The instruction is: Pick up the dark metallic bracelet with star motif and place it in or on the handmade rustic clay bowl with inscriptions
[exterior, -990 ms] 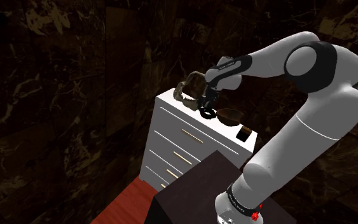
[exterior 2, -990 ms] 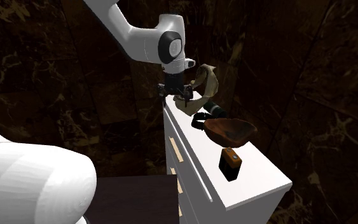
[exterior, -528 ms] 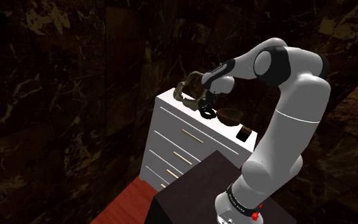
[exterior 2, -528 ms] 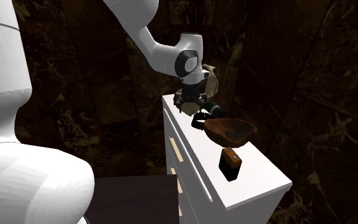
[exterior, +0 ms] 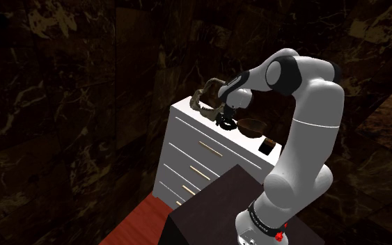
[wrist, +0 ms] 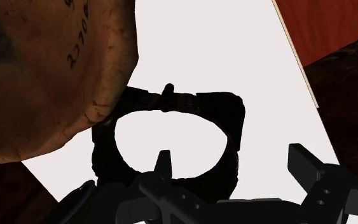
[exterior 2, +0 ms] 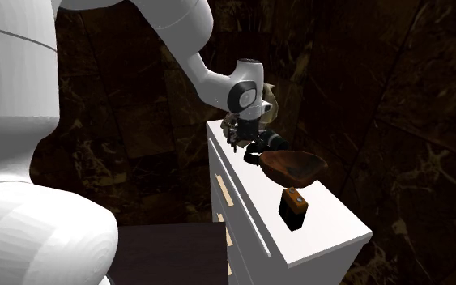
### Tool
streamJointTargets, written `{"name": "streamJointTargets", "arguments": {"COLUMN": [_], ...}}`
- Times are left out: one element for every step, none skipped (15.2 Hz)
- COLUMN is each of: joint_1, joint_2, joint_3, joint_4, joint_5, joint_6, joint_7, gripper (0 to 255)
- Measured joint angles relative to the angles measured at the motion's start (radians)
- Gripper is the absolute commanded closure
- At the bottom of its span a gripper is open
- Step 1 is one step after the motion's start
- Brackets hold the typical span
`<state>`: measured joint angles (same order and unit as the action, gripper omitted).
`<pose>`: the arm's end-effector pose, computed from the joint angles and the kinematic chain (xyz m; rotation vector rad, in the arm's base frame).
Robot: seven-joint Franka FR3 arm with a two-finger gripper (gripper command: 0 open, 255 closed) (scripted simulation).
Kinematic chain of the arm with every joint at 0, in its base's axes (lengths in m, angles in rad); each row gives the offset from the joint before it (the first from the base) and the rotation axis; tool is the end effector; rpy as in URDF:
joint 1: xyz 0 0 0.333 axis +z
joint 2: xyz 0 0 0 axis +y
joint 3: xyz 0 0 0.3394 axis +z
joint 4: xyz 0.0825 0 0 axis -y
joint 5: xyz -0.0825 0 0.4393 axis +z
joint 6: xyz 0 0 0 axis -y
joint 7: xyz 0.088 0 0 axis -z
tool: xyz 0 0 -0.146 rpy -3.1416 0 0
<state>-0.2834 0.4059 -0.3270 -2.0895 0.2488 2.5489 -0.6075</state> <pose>0.5233 -0.3673 0.1836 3.0959 -0.2702 0.1265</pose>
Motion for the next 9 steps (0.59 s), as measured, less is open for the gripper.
{"name": "streamJointTargets", "arguments": {"joint_1": [-0.001,-0.003,-0.003,-0.004,-0.004,-0.004,-0.004,-0.004,-0.004], "joint_2": [0.007,0.011,0.014,0.015,0.016,0.016,0.016,0.016,0.016], "joint_3": [0.003,0.005,0.006,0.006,0.006,0.006,0.007,0.007,0.007], "joint_4": [-0.001,0.000,0.000,0.001,0.001,0.001,0.001,0.001,0.001], "joint_5": [0.004,0.007,0.008,0.009,0.009,0.009,0.009,0.009,0.009], "joint_6": [0.007,0.011,0.013,0.014,0.014,0.014,0.015,0.015,0.015], "joint_7": [-0.002,-0.004,-0.005,-0.006,-0.006,-0.006,-0.006,-0.006,-0.006], "gripper": [0,0,0,0,0,0,0,0,255]}}
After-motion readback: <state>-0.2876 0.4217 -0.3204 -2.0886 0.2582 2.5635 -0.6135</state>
